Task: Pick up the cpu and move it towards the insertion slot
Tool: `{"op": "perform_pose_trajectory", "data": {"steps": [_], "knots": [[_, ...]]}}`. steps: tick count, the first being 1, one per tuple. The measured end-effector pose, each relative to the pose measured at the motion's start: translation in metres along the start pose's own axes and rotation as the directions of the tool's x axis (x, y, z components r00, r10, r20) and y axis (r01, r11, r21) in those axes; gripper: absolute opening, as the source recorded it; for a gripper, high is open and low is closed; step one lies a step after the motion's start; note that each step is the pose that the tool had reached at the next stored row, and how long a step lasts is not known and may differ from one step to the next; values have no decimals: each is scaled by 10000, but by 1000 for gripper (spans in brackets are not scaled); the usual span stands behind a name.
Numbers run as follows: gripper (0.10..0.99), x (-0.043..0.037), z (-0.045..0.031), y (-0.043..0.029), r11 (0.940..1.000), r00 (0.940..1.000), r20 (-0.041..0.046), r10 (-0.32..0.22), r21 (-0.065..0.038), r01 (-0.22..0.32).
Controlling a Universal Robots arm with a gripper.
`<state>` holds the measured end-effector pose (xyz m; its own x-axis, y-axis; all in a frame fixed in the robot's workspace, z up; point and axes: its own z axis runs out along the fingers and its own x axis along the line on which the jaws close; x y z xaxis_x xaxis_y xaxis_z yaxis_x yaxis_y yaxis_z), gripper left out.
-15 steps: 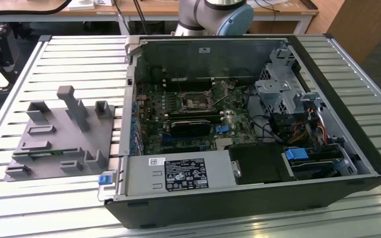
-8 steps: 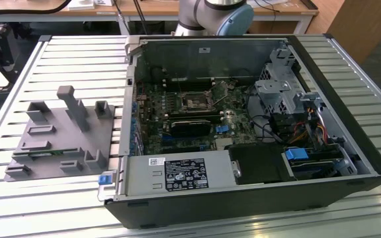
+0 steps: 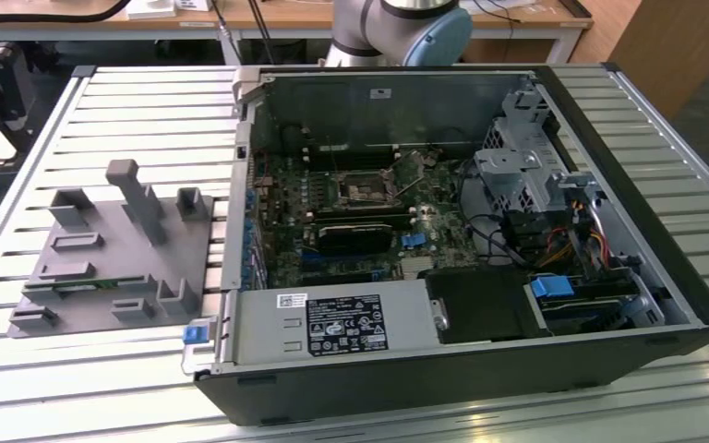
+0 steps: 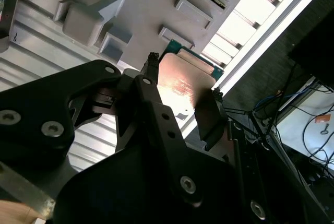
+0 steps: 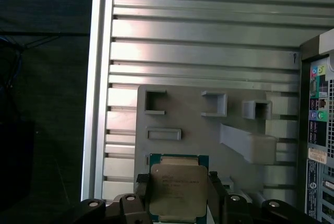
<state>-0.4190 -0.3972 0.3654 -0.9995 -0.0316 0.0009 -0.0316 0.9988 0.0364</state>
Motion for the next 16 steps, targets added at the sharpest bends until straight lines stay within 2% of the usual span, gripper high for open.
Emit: {"op": "perform_pose_trajectory", "data": {"steps": [10, 16], "knots": [[529, -1, -43, 2, 10000, 10000, 0, -1, 0, 1], [529, 0, -126, 7, 10000, 10000, 0, 0, 0, 0]]}}
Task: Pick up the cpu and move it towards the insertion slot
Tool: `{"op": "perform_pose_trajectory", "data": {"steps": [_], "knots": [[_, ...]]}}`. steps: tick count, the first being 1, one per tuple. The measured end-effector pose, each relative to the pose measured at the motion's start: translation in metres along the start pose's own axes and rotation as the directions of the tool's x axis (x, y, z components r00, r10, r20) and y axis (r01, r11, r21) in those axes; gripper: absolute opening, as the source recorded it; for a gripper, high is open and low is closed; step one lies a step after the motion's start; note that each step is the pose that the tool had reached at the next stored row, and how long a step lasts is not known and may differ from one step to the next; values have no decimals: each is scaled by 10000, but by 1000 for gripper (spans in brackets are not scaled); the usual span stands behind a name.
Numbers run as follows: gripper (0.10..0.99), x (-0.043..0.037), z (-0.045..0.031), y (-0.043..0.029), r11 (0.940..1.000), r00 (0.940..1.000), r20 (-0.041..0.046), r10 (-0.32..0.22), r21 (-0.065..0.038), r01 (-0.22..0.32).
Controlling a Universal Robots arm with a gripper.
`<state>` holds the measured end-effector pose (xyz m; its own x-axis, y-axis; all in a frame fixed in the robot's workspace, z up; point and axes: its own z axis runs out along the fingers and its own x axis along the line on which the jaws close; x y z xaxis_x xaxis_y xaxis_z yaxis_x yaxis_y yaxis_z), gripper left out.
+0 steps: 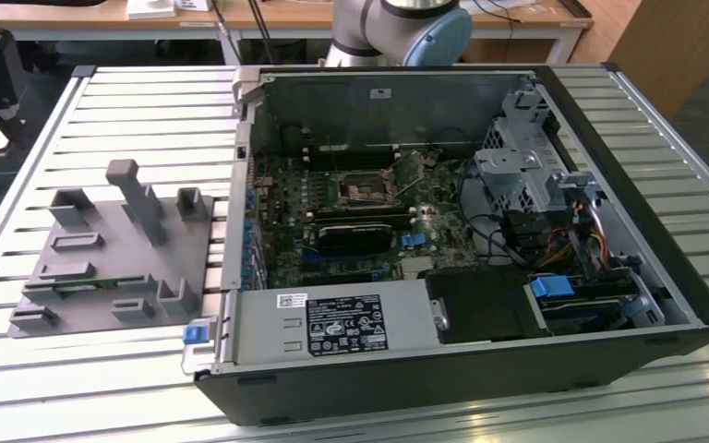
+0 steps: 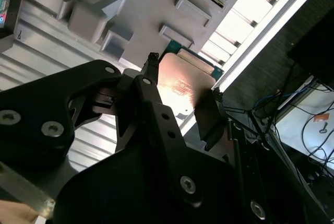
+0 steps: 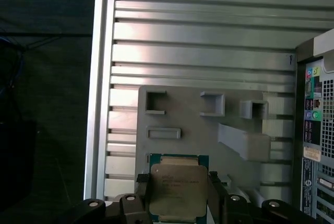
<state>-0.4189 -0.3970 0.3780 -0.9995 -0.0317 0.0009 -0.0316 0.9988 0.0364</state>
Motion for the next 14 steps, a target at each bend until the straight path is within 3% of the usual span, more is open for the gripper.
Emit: {"op": "perform_pose_trajectory", "data": {"steps": [11, 14], "knots": [[529, -1, -233, 16, 10000, 10000, 0, 0, 0, 0], [529, -20, -266, 18, 10000, 10000, 3, 0, -2, 0]]}}
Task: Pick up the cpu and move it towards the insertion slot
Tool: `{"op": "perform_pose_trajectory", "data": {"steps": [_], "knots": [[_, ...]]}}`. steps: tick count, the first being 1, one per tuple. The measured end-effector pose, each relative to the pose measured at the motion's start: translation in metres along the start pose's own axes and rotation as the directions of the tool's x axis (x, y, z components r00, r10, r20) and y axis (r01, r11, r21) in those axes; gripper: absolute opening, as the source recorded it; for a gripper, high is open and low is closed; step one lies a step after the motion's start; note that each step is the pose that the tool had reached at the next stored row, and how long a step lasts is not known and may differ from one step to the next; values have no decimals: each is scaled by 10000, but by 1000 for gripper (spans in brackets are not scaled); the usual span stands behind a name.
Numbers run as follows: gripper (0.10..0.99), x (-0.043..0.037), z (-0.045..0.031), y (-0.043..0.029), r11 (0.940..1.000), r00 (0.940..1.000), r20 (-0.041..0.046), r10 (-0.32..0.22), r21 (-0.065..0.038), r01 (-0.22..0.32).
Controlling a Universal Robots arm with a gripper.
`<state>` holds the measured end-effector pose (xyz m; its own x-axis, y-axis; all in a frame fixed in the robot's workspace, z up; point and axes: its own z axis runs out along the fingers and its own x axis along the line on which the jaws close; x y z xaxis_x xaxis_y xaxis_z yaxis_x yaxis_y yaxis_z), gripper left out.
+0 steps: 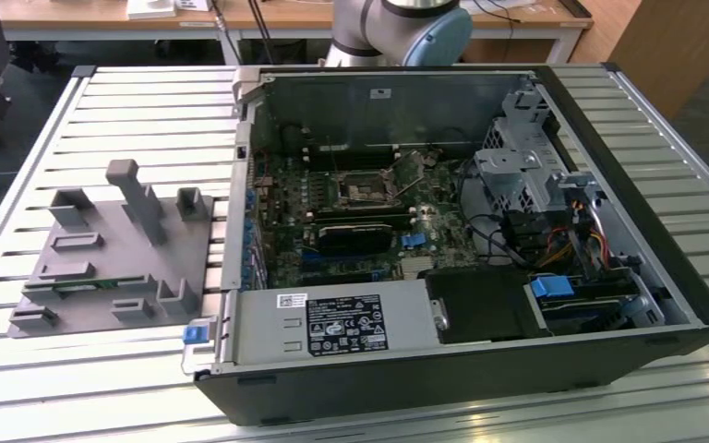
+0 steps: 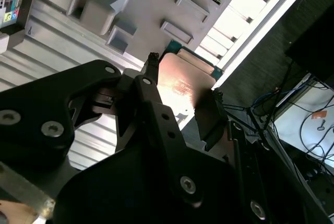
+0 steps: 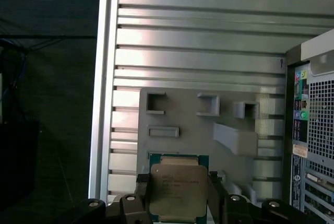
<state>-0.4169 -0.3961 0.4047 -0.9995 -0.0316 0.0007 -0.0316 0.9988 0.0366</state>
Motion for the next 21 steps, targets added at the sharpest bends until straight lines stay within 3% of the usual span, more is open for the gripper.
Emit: {"op": "perform_pose_trajectory", "data": {"steps": [21], "knots": [[529, -377, -9, -12, 10000, 10000, -2, 0, -4, 0]]}}
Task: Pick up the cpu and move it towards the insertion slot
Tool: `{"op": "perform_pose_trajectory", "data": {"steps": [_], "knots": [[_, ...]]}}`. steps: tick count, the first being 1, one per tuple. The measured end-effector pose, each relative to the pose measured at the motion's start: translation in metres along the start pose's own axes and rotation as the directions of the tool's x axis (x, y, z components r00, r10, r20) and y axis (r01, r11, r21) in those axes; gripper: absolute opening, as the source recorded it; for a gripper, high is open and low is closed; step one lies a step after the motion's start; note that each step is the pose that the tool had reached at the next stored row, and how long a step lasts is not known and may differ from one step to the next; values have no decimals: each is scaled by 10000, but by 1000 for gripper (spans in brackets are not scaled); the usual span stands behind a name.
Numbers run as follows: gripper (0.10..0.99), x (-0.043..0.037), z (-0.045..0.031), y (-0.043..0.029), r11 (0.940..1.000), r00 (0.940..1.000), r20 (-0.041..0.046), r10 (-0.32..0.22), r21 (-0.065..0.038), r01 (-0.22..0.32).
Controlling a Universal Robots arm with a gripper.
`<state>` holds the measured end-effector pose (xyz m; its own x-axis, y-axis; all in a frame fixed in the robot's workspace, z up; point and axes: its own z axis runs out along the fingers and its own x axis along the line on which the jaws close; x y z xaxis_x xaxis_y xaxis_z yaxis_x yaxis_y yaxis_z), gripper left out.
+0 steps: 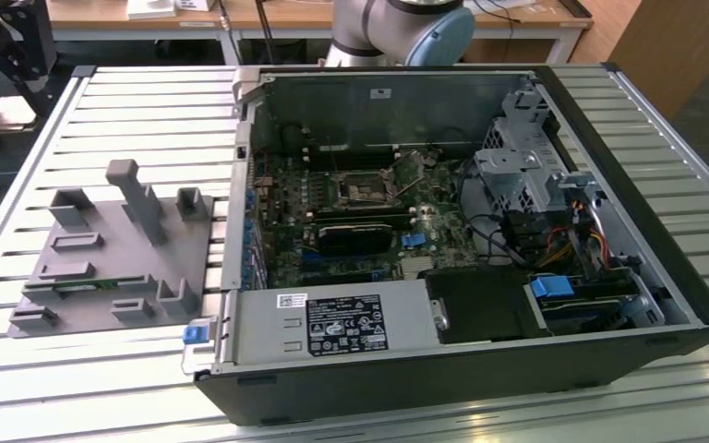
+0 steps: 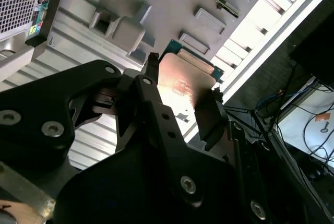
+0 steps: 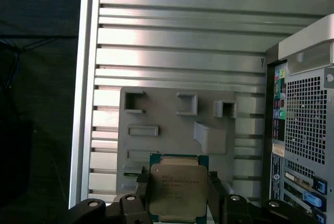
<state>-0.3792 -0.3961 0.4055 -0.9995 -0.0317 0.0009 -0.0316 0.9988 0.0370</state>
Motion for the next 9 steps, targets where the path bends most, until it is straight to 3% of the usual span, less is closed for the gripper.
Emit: {"op": "perform_pose_trajectory", "data": {"steps": [9], "knots": [[529, -208, 0, -5, 10000, 10000, 1, 0, 0, 0]]}}
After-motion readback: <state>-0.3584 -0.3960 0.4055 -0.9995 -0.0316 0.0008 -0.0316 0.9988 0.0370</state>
